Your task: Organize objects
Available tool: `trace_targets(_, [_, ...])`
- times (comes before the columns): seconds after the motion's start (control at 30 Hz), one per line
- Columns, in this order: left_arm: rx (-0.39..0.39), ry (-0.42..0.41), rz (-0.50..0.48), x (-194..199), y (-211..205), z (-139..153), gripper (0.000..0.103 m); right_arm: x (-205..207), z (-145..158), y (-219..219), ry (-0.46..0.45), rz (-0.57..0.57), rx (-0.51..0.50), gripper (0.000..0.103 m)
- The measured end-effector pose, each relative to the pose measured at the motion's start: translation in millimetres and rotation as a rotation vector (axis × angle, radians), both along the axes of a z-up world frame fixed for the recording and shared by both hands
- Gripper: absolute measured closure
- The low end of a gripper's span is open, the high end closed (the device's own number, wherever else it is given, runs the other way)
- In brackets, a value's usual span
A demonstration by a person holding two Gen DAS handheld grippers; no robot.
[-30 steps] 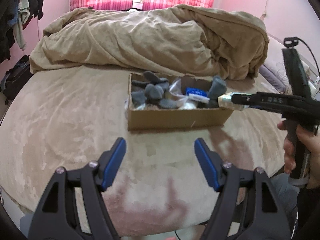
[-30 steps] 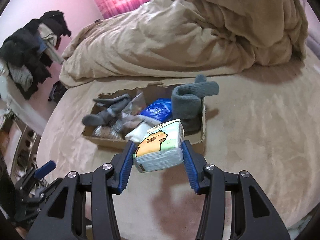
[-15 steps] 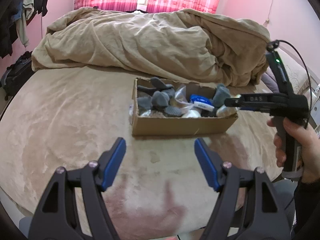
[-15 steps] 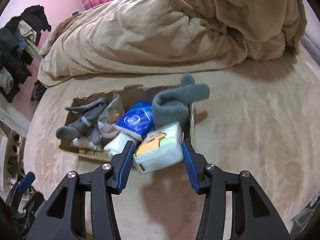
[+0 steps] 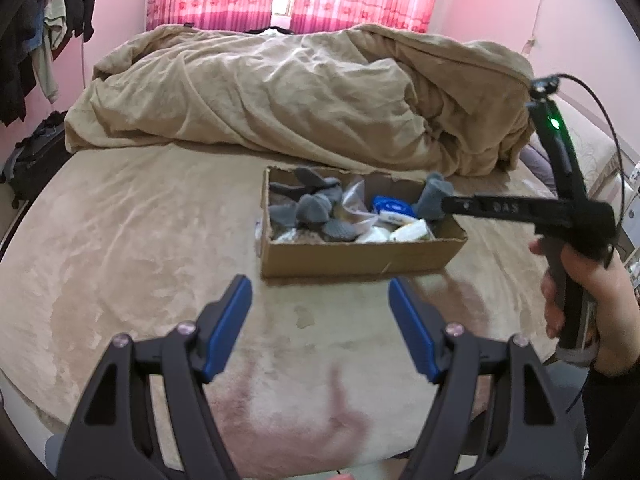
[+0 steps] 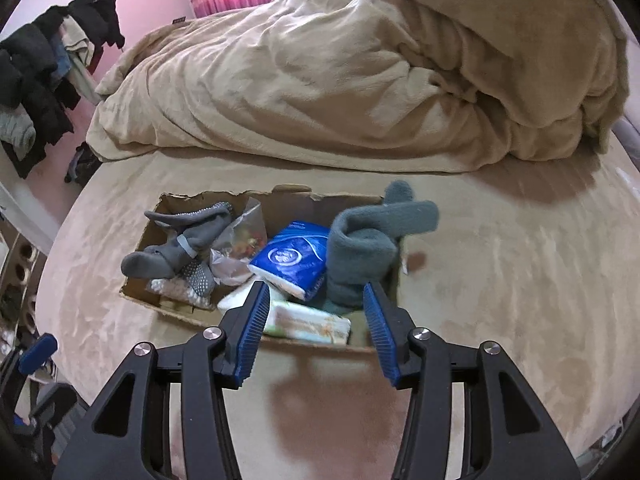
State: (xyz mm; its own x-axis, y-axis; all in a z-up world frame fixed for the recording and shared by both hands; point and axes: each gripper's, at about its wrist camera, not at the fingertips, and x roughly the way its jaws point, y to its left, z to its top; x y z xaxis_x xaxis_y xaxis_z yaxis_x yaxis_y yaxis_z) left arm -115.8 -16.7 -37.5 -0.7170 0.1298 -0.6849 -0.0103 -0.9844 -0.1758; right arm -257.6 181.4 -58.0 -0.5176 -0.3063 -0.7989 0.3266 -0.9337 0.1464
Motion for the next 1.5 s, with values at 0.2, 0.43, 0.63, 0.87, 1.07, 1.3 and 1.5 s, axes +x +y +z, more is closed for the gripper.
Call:
trace_targets(0.2, [0.009,0.008,0.011,9.6,1.7,13.3,0.03,29.2,12.3,12.3,0.038,-0.009,0.004,0.047])
trace_targets(0.43, [0.028,0.016,0.051,31.6,-1.9,34.4,0.029,80.7,32.5,20.4,0.127,-0.01,0.011,0.036])
trace_targets(0.63, [0.011,-0.002,0.104,54.7,-0.5,45.9,0.025,123.8,43.7,26.2,0.169,-0.028,-0.019,0.033])
trace_targets(0.87, [-0.032,-0.019,0.141,81.7,1.1,45.4,0.021,165.9,53.2,26.9,0.19,-0.024,-0.028,0.031])
trace_targets(1.07, [-0.105,-0.038,0.14,98.5,2.2,34.7,0.019,193.4,52.1,26.4,0.185,-0.008,-0.031,0.031])
trace_targets(1.3, [-0.127,-0.033,0.158,108.6,-1.4,31.2,0.019,205.3,50.5,21.8,0.194,0.005,-0.003,0.03])
trace_targets(1.5, [-0.132,-0.023,0.143,109.3,2.6,34.3,0.019,205.1,49.9,22.3,0.191,0.011,-0.007,0.03])
